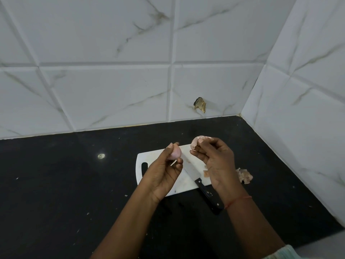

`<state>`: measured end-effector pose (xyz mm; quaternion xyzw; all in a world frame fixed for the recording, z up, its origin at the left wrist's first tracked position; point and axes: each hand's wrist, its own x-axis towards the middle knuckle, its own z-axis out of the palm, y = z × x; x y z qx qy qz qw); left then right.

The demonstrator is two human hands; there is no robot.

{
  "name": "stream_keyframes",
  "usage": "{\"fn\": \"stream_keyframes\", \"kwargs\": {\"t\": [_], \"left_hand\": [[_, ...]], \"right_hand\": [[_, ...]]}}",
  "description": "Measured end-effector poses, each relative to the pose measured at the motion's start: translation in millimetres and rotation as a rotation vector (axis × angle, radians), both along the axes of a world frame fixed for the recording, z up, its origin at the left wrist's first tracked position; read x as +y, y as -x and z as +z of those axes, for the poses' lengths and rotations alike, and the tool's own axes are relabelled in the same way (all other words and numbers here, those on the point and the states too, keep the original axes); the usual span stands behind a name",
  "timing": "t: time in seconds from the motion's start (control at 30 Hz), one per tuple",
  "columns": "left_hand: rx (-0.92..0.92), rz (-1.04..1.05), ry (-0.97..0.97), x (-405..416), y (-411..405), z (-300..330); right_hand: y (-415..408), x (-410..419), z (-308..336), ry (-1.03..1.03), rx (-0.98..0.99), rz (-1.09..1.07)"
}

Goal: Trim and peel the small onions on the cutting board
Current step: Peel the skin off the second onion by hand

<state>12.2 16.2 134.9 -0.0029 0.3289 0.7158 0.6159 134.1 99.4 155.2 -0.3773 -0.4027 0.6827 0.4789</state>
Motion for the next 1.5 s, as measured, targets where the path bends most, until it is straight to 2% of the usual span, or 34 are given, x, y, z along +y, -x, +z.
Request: {"fn": "stream_keyframes", "kwargs": {"t": [0.07, 0.17, 0.27, 0.33, 0.47, 0.57, 0.67, 0.73, 0.8, 0.97, 1.1, 1.5], "left_hand": [[0.003, 0.001, 0.011, 0.0, 0.9, 1.1], [-0.002, 0.005, -0.002, 0.2, 1.5, 2.4], [-0.025, 0.001, -0.025, 0.1, 2.7, 2.4], [-0.035, -0.005, -0.038, -0.3, 3.9, 2.1], [-0.055, -0.003, -0.055, -0.2, 4.8, 2.1], [-0.049, 0.005, -0.054, -1.0, 5.5, 1.8], [-0.059, -0.008, -0.047, -2.9, 6.1, 4.1], [-0.038, -0.013, -0.033, -3.8, 6.3, 6.0], [0.019, 0.004, -0.030, -4.0, 5.4, 6.8], [0.275, 0.043, -0.016, -3.5, 1.8, 4.6], [0.348, 0.035, -0.054, -5.3, 0.3, 5.6], [0.438, 0.061, -0.098, -9.0, 1.0, 7.6]], "right_hand": [[-5.8, 8.4, -4.9, -0.065, -0.112, -0.076], [-20.4, 32.2, -28.8, -0.239, -0.498, -0.147], [-33.8, 51.4, -55.4, -0.308, -0.857, -0.020], [-39.5, 55.5, -66.7, -0.309, -0.960, 0.018], [-46.1, 59.0, -80.7, -0.413, -1.061, -0.048], [-47.0, 62.6, -84.3, -0.451, -1.082, -0.085], [-47.0, 62.2, -84.5, -0.623, -1.076, -0.151], [-46.3, 56.5, -80.4, -0.698, -1.014, -0.204], [-42.9, 48.9, -71.2, -0.674, -0.897, -0.213], [-19.9, 22.8, -36.5, -0.761, -0.673, 0.065], [-0.3, -1.0, -11.6, -0.833, -0.547, 0.217], [8.6, -12.3, -5.1, -0.961, -0.488, 0.103]]}}
